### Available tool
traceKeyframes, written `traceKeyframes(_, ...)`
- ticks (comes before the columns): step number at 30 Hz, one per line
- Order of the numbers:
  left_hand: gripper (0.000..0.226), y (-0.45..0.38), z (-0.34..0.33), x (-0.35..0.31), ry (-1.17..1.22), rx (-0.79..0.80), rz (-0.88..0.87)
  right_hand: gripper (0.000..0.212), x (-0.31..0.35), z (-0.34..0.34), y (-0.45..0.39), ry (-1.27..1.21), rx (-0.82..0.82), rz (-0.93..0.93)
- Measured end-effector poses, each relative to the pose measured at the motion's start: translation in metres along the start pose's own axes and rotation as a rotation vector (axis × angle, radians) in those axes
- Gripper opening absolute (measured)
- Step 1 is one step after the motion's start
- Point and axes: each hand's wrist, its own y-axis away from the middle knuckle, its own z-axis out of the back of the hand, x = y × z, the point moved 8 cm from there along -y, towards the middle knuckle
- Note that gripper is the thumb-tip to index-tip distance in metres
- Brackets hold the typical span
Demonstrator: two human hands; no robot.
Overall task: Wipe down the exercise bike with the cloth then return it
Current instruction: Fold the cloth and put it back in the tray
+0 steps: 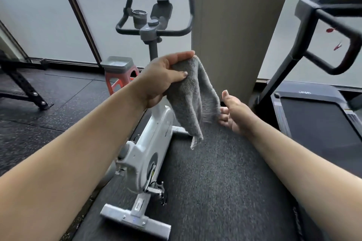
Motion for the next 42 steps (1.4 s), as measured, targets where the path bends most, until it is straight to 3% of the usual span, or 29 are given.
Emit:
traceKeyframes(3,0.048,0.036,0.005,-0.002,0.036,0.016,0.021,0.063,-0.039,-0.03,0.034,0.021,-0.014,-0.076)
traceKeyframes(8,0.053,0.089,0.014,-0.003,0.109,0.013,0.048,0.045,-0.082,-0.098,0.091,-0.026,0.145,-0.259)
traceKeyframes(12,0.052,0.133,0.034,0.0,0.108,-0.043,0.052,0.042,-0.085,-0.133,0.117,-0.134,0.239,-0.207)
traceKeyframes(14,0.052,0.156,0.051,0.005,0.114,-0.105,0.051,0.036,-0.081,-0.139,0.124,-0.14,0.191,-0.112)
traceKeyframes(17,0.052,0.195,0.076,0.016,0.101,-0.221,0.048,0.06,-0.081,-0.146,0.134,-0.148,0.214,-0.01)
traceKeyframes(20,0.05,0.24,0.102,0.025,0.016,-0.366,0.058,0.06,-0.079,-0.158,0.156,-0.177,0.25,-0.004)
traceKeyframes(24,0.047,0.307,0.142,0.042,-0.135,-0.564,0.088,0.042,-0.078,-0.186,0.182,-0.159,0.313,0.019)
traceKeyframes(30,0.05,0.402,0.209,0.053,-0.181,-0.708,0.141,0.021,-0.085,-0.266,0.215,-0.138,0.468,0.003)
traceKeyframes(42,0.051,0.497,0.346,0.01,-0.295,-0.622,0.076,0.057,-0.145,-0.514,0.25,0.113,0.777,-0.072)
